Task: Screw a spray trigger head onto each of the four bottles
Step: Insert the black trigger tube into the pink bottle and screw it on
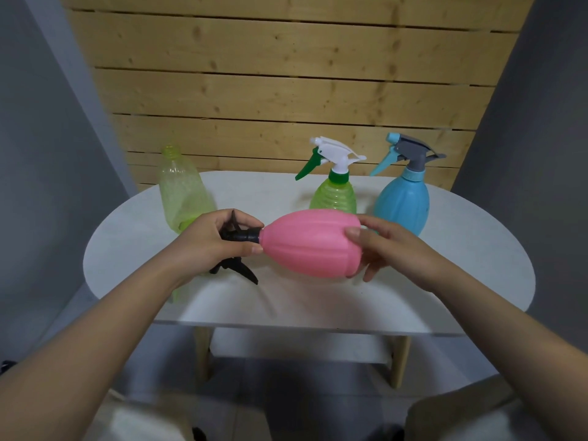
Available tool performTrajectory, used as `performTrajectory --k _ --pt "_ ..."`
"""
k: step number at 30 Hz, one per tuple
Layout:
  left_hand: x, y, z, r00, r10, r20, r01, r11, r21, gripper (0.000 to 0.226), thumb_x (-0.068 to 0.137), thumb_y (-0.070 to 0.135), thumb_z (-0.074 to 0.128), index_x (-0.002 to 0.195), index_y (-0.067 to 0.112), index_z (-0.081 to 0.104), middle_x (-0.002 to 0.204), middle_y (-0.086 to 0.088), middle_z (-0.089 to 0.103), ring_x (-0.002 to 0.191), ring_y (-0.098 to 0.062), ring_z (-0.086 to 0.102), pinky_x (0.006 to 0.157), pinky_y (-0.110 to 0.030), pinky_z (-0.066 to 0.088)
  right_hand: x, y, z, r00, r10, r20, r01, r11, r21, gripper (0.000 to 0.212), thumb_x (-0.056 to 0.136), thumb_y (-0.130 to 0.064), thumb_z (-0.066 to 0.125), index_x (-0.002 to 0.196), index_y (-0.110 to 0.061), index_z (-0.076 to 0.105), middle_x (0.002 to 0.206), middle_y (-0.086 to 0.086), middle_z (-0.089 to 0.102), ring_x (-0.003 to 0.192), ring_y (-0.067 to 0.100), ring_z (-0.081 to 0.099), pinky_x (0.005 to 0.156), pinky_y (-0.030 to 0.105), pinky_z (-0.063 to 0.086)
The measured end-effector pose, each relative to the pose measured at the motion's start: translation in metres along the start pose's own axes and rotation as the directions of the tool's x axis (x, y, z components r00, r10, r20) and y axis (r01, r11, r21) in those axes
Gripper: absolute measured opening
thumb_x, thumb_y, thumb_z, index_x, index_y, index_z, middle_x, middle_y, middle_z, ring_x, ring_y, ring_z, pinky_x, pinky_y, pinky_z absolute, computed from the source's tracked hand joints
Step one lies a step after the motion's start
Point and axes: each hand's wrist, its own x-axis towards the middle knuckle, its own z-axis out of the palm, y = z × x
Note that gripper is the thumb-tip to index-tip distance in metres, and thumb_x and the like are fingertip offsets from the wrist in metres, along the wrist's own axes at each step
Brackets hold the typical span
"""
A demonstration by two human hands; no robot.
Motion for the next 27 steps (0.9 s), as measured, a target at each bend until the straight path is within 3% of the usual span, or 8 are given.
performTrajectory --k 2,5,9,13,17,19,23,27 --pt "-0.0001 -0.0002 -0.0002 1.000 0.009 0.003 -0.009 1.000 0.017 0.029 0.073 -0.006 0.071 0.100 0.005 0.065 0.077 -0.001 0.065 0.047 0.006 0.056 0.042 -0.006 0.039 0.0006 0.0009 0.0013 1.000 0.030 0.005 -0.030 0.999 -0.019 0.058 0.078 -0.060 0.049 0.122 -0.023 0.059 0.087 0.018 0.074 0.076 0.031 0.073 0.061 0.032 0.058" --pt "0.0018 -0.0034 -0.0030 1.000 -0.003 -0.003 0.004 0.999 0.032 0.029 0.072 -0.002 0.073 0.098 0.009 0.067 0.081 0.000 0.069 0.059 -0.001 0.061 0.050 -0.010 0.045 0.0009 0.0018 0.0036 0.999 0.024 0.023 -0.024 1.000 0.015 0.059 0.084 -0.060 0.046 0.126 -0.022 0.058 0.104 0.016 0.072 0.094 0.030 0.070 0.077 0.040 0.060" --pt "0.0039 -0.0069 -0.0038 0.999 -0.039 0.004 0.039 0.999 0.001 0.028 0.071 -0.001 0.074 0.097 0.008 0.068 0.077 0.006 0.071 0.059 -0.003 0.061 0.052 -0.014 0.048 -0.0019 0.0000 0.0020 0.997 -0.030 0.066 0.024 0.995 0.093 0.060 0.081 -0.043 0.052 0.138 -0.027 0.044 0.117 0.000 0.065 0.097 0.019 0.070 0.077 0.035 0.060" --pt "0.0032 -0.0056 -0.0055 1.000 -0.029 0.010 0.029 1.000 -0.002 0.030 0.072 -0.001 0.073 0.100 0.007 0.067 0.080 0.008 0.074 0.074 -0.007 0.064 0.059 -0.014 0.051 -0.0017 -0.0002 -0.0027 0.993 -0.034 0.113 0.026 0.997 0.080 0.080 0.071 -0.012 0.075 0.138 -0.034 0.036 0.127 0.004 0.057 0.099 0.032 0.068 0.082 0.041 0.058" --pt "0.0001 -0.0017 -0.0037 1.000 -0.012 0.012 0.012 0.999 -0.035 0.029 0.074 -0.010 0.067 0.098 0.006 0.064 0.061 0.016 0.070 0.051 0.004 0.060 0.043 -0.009 0.042 -0.0009 -0.0014 -0.0002 0.999 -0.015 0.041 0.013 0.999 0.053 0.052 0.078 -0.044 0.065 0.125 -0.026 0.053 0.085 0.010 0.074 0.070 0.021 0.072 0.063 0.032 0.059" --pt "-0.0001 -0.0014 -0.0037 1.000 0.003 0.012 -0.003 1.000 -0.029 0.030 0.074 -0.009 0.068 0.099 0.006 0.064 0.064 0.014 0.071 0.053 0.004 0.061 0.045 -0.009 0.043 -0.0005 -0.0006 0.0018 0.999 0.026 0.030 -0.027 0.999 0.035 0.056 0.081 -0.062 0.051 0.118 -0.020 0.058 0.075 0.012 0.073 0.068 0.027 0.072 0.061 0.033 0.057" --pt "0.0011 -0.0026 -0.0027 1.000 -0.015 0.003 0.015 1.000 -0.025 0.029 0.073 -0.008 0.070 0.098 0.006 0.065 0.072 0.005 0.069 0.052 0.003 0.060 0.045 -0.008 0.042 -0.0010 0.0014 0.0049 0.997 0.037 0.061 -0.039 0.999 0.029 0.062 0.078 -0.060 0.043 0.122 -0.020 0.059 0.106 0.014 0.072 0.096 0.028 0.070 0.082 0.039 0.059" --pt "0.0033 -0.0067 -0.0044 1.000 -0.026 0.009 0.026 1.000 -0.011 0.029 0.072 -0.003 0.073 0.097 0.009 0.067 0.080 0.005 0.071 0.070 -0.007 0.063 0.057 -0.013 0.049 -0.0027 -0.0008 0.0036 0.999 -0.022 0.025 0.020 0.997 0.070 0.052 0.086 -0.043 0.049 0.136 -0.032 0.043 0.111 -0.002 0.065 0.090 0.010 0.071 0.070 0.025 0.058"
